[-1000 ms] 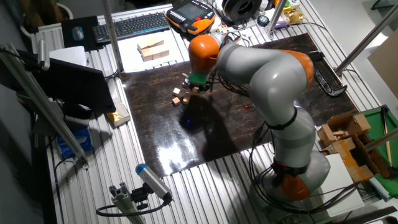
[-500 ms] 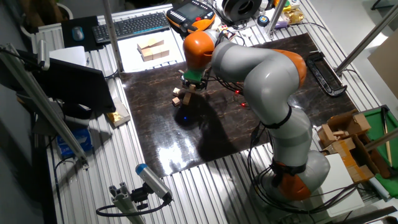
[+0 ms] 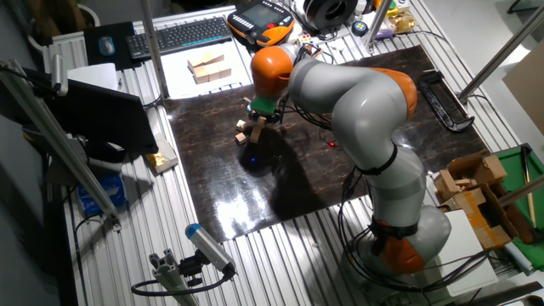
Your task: Stack the blocks into a pyramid shape
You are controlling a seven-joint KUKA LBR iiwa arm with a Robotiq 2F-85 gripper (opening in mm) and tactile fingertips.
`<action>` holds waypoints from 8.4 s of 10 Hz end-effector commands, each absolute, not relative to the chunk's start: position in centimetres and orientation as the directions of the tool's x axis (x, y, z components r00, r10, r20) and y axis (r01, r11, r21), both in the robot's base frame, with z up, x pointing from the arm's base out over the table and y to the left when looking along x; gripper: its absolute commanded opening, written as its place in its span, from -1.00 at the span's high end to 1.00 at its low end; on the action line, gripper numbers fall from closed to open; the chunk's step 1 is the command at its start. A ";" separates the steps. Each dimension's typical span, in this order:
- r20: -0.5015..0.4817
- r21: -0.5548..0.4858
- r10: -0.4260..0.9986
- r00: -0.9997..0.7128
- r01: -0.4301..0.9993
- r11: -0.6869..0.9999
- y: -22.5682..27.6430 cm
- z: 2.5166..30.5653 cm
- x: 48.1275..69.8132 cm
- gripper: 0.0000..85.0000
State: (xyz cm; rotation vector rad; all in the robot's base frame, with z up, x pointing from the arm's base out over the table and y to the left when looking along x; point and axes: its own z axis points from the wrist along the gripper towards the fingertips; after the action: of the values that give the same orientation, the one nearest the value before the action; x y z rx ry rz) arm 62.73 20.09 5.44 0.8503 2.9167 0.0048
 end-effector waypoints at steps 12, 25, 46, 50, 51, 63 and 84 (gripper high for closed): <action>-0.096 0.038 0.548 -0.831 0.547 0.836 20.6 4.7 62.8 0.98; -0.102 0.039 0.557 -0.825 0.556 0.830 20.8 4.4 62.8 0.29; -0.110 0.033 0.569 -0.815 0.569 0.821 21.0 5.2 62.5 -0.25; -0.098 0.012 0.584 -0.806 0.586 0.810 21.4 7.8 62.0 -0.25; -0.093 0.014 0.594 -0.799 0.596 0.803 21.8 8.4 61.7 -0.25; -0.104 0.030 0.779 -0.618 0.781 0.624 28.4 8.1 57.5 -0.22; -0.105 0.065 0.885 -0.453 0.885 0.461 29.0 5.8 57.8 -0.24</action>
State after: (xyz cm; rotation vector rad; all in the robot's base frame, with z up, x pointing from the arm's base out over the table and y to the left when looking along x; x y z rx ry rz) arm 57.78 29.07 5.82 1.5699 2.5782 0.0043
